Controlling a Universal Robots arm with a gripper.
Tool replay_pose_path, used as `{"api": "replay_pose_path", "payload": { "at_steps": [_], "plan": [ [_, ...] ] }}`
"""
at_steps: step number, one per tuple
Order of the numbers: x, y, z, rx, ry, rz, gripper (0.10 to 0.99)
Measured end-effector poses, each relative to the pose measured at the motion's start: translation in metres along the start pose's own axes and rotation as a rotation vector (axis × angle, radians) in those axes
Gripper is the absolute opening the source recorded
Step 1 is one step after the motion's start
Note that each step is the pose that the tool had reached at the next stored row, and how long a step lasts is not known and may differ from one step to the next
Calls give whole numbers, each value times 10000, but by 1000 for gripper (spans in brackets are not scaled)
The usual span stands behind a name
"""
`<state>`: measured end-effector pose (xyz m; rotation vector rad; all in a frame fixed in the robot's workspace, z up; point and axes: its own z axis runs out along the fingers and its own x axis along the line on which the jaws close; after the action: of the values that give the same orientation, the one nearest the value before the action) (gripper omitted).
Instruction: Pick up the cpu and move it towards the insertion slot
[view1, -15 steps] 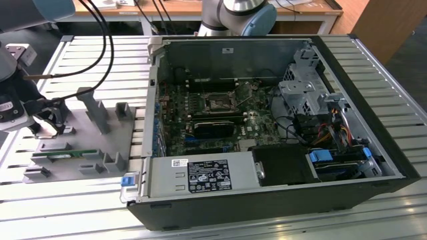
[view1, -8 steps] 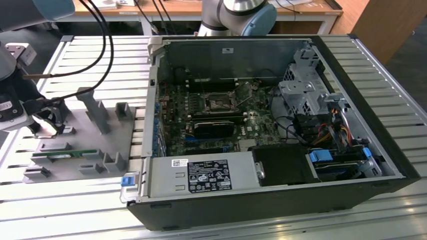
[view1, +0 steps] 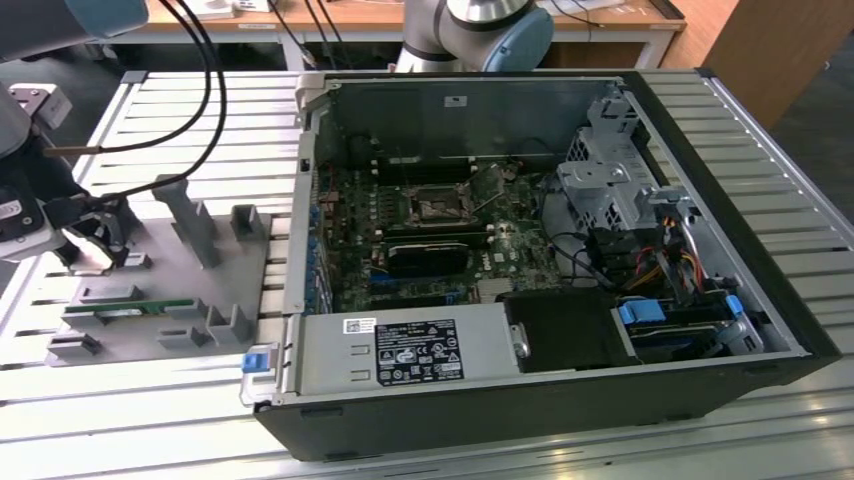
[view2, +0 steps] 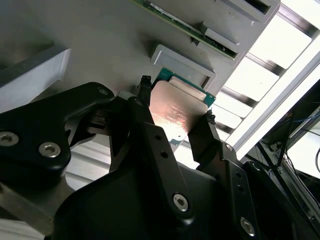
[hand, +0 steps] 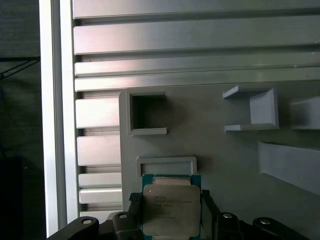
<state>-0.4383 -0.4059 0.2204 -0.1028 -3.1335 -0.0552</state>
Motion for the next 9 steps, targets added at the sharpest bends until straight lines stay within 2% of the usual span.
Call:
{"api": "replay_pose_path", "payload": {
  "at_steps": [9],
  "plan": [
    [0,1,-16,1,-2,31,549]
  ]
}}
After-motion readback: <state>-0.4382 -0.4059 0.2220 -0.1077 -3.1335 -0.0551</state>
